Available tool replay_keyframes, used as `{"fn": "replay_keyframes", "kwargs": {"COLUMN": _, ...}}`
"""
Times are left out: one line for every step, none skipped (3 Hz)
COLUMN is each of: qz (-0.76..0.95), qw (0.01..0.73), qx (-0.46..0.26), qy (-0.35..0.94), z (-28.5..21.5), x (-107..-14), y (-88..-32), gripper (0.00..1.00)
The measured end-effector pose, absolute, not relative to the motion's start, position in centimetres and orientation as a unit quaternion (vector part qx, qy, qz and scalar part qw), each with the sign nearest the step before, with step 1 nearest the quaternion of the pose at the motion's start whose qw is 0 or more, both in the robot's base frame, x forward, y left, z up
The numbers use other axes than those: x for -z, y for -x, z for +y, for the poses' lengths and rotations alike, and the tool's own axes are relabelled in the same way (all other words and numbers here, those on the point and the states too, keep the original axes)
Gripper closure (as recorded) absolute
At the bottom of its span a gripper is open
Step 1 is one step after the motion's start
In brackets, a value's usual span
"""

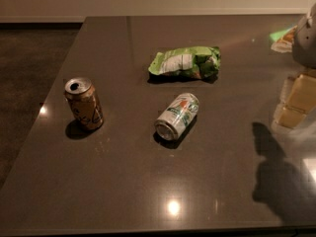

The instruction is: Pick 7up can

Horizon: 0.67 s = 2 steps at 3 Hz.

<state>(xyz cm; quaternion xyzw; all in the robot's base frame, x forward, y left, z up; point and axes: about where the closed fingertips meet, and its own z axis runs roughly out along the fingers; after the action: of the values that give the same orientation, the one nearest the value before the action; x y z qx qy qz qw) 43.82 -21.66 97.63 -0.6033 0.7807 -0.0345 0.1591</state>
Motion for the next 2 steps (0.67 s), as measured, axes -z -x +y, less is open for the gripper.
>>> {"fn": "replay_keyframes", "kwargs": {"qz": 0.781, "qw": 0.159, "qx": 0.035, "qy": 0.603, "z": -21.66, "x": -97.63, "y": -43.82, "gripper": 0.00}}
{"fn": "replay_keyframes", "kwargs": {"qz": 0.771, "qw": 0.165, "qx": 0.029, "qy": 0.614, "z": -21.15, "x": -97.66, "y": -43.95, "gripper": 0.00}}
